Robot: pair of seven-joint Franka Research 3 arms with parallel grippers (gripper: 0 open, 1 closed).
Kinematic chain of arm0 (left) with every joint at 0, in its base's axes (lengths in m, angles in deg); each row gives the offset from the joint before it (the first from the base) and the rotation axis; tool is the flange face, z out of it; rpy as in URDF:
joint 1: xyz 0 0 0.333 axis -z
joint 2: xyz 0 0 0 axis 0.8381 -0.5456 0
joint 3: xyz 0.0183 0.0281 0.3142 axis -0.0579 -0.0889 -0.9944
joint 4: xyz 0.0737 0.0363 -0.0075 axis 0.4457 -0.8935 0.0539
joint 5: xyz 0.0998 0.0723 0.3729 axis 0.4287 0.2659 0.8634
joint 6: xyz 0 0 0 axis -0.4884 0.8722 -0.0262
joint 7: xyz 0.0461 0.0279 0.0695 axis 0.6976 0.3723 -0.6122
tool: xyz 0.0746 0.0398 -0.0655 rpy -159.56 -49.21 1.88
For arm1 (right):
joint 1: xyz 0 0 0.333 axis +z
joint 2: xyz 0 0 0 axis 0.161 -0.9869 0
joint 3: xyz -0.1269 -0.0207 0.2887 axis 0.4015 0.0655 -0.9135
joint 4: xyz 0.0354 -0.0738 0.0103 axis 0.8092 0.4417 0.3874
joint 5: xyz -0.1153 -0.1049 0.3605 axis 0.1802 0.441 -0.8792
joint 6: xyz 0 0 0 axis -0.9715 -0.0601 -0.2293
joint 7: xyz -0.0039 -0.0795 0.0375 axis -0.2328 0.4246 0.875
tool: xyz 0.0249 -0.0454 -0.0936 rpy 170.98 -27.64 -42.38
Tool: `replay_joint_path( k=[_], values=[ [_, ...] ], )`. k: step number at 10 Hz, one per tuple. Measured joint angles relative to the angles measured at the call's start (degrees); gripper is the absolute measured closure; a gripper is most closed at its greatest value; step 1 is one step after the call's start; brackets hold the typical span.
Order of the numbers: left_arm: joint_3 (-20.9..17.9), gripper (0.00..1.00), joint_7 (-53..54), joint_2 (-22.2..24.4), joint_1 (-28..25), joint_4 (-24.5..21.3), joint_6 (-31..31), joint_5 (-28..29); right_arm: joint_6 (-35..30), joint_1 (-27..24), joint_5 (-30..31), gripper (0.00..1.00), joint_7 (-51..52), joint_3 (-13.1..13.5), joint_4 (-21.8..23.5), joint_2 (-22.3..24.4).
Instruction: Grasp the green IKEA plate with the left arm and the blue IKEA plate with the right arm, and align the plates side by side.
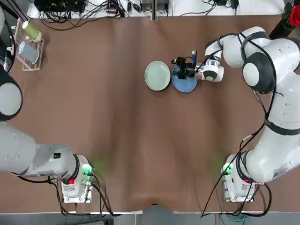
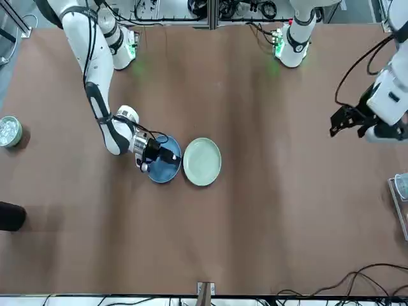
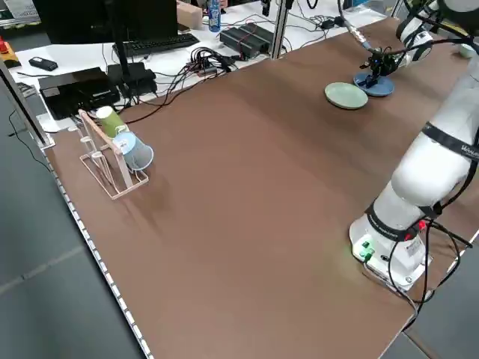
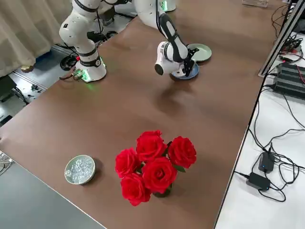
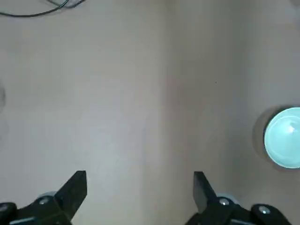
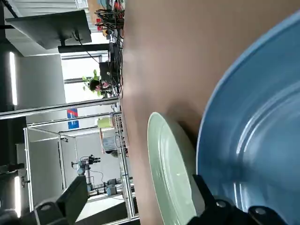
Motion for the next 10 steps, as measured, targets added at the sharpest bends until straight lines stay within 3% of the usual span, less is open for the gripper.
replay_joint_path(
  k=[3,10],
  values=[
    [-2.9,0.0,0.0,5.5,1.4,-5.6,1.2,0.0,0.0,0.0,-0.4,0.02,0.1,0.0,-1.1,-0.9],
    [-4.6,0.01,1.1,6.6,1.4,-5.7,3.1,1.4,0.1,0.0,-0.5,0.02,0.1,0.1,-1.8,-1.0]
  ],
)
